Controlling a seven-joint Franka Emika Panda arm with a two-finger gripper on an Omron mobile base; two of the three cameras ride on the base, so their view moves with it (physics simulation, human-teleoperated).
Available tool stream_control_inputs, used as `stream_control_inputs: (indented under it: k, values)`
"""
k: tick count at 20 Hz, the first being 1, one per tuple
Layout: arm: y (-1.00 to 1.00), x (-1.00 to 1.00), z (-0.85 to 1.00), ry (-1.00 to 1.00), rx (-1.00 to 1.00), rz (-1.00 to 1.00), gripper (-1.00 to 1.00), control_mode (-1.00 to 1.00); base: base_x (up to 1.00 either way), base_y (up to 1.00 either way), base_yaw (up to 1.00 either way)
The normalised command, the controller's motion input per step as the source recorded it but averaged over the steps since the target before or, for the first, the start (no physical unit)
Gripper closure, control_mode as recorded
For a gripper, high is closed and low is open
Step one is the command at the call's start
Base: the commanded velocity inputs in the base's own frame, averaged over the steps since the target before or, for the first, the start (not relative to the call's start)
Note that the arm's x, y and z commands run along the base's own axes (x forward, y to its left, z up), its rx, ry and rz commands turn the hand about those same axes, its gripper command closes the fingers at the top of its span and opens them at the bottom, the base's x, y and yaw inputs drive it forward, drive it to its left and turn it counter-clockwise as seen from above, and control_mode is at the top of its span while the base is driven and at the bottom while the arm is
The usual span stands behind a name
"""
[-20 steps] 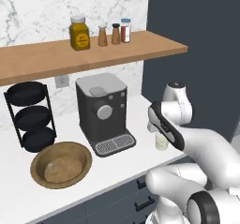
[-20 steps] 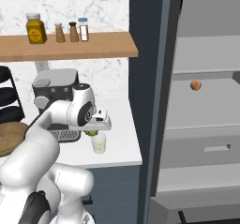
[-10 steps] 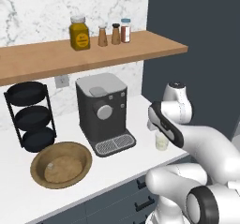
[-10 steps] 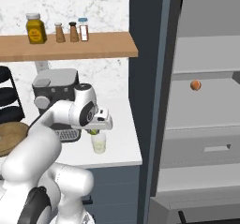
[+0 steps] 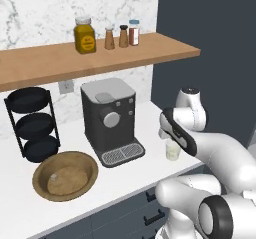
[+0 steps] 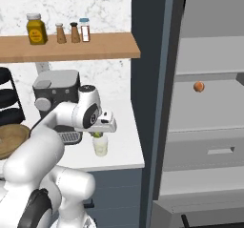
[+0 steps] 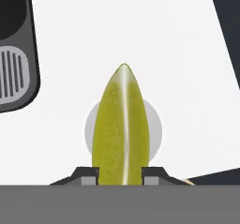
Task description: Grab a lemon wedge from the fridge and one ice cube from the ice bowl, and put them in the glass of lemonade.
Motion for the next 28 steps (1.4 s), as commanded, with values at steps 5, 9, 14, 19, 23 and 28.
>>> stream_control_inputs:
  k: [5, 9, 14, 19, 23, 28]
  values:
    - [0.00, 0.22, -0.07, 0.00, 0.00, -0.01, 1.00, -1.00, 0.00, 0.00, 0.00]
    - [0.00, 0.03, -0.15, 0.00, 0.00, 0.00, 1.00, -1.00, 0.00, 0.00, 0.00]
    - [0.00, 0.00, 0.00, 0.00, 0.00, 0.00, -1.00, -1.00, 0.00, 0.00, 0.00]
    - [0.00, 0.00, 0.00, 0.00, 0.00, 0.00, -1.00, -1.00, 0.00, 0.00, 0.00]
    - [0.00, 0.00, 0.00, 0.00, 0.00, 0.00, -1.00, -1.00, 0.00, 0.00, 0.00]
    - [0.00, 0.00, 0.00, 0.00, 0.00, 0.00, -1.00, -1.00, 0.00, 0.00, 0.00]
